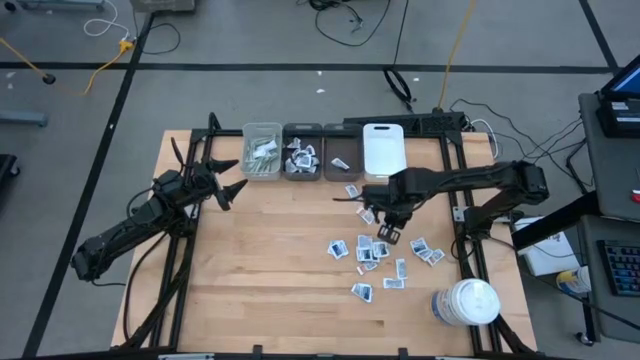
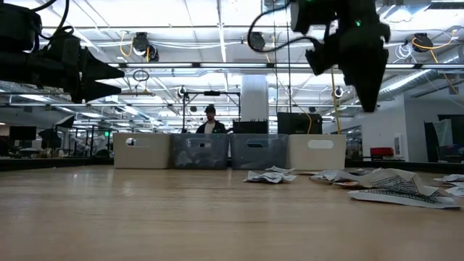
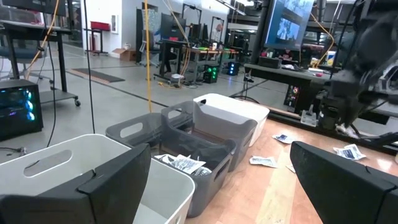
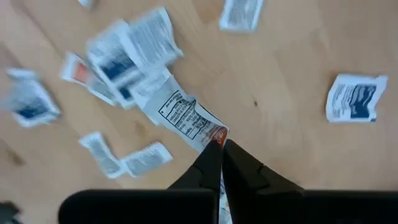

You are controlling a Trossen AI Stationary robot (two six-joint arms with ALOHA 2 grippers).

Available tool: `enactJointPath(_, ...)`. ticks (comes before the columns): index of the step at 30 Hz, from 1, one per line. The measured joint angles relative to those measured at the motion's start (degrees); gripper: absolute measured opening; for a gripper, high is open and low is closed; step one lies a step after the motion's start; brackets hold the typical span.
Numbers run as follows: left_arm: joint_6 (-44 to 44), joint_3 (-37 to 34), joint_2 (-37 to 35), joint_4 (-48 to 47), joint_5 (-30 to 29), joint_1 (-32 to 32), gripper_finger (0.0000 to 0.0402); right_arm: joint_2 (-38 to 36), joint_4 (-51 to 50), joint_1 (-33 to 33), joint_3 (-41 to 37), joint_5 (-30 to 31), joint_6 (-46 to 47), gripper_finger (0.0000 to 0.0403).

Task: Pick & Place First Aid Supplies
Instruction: Put the ointment pack into the right black bin

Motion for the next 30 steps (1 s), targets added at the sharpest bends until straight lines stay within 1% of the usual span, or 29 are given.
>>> enactJointPath(5,0.0,0.0,0.0,0.0,0.0,0.0,0.0392,-0.1,-4.4,-0.1,5.2,-0.6,-0.5,0.0000)
enactJointPath(9,0.0,0.0,0.0,0.0,0.0,0.0,0.0392,-0.1,-4.7,-0.5,6.9,-0.6,-1.6,0.0000)
enactJointPath(12,0.0,0.0,0.0,0.0,0.0,0.0,0.0392,0.5,-5.2,-2.2,8.2,-0.7,-3.2,0.0000)
enactJointPath(23,0.0,0.0,0.0,0.0,0.0,0.0,0.0392,10.4,-5.4,-14.4,17.6,-0.6,-13.9,0.0000)
enactJointPath(30,0.0,0.0,0.0,0.0,0.0,0.0,0.0392,20.1,-7.8,-22.7,29.1,-0.6,-19.7,0.0000)
